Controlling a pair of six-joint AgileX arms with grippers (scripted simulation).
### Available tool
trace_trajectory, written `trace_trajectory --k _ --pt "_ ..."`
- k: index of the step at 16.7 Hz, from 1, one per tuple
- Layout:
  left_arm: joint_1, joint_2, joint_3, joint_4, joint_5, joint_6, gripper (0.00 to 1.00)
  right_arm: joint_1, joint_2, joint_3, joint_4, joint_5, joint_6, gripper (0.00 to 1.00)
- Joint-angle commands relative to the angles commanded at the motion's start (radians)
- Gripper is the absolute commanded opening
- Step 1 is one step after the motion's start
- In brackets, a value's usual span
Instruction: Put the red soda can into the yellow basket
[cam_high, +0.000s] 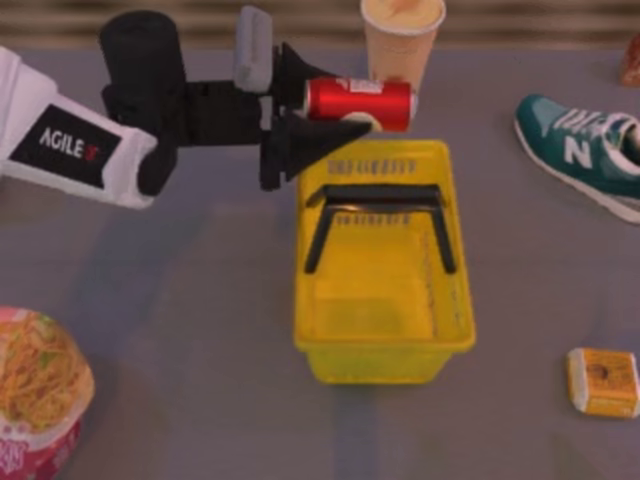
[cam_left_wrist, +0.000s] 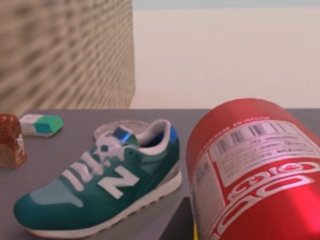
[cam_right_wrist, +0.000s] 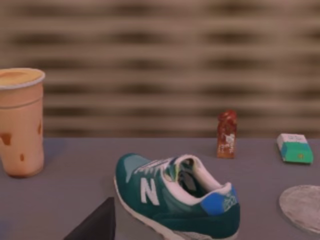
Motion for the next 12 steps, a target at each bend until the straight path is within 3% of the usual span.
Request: trace_trajectory --k 3,8,12 --pt "0.005 0.075 -0.023 0.094 0.001 -0.003 0.00 0.000 0.000 0.000 0.000 0.000 0.000 1.00" --pt "0.006 0.086 -0.028 0.105 0.001 -0.004 0.00 0.000 0.000 0.000 0.000 0.000 0.000 1.00" --pt "0.006 0.086 -0.028 0.105 0.001 -0.004 0.30 0.000 0.000 0.000 0.000 0.000 0.000 1.00"
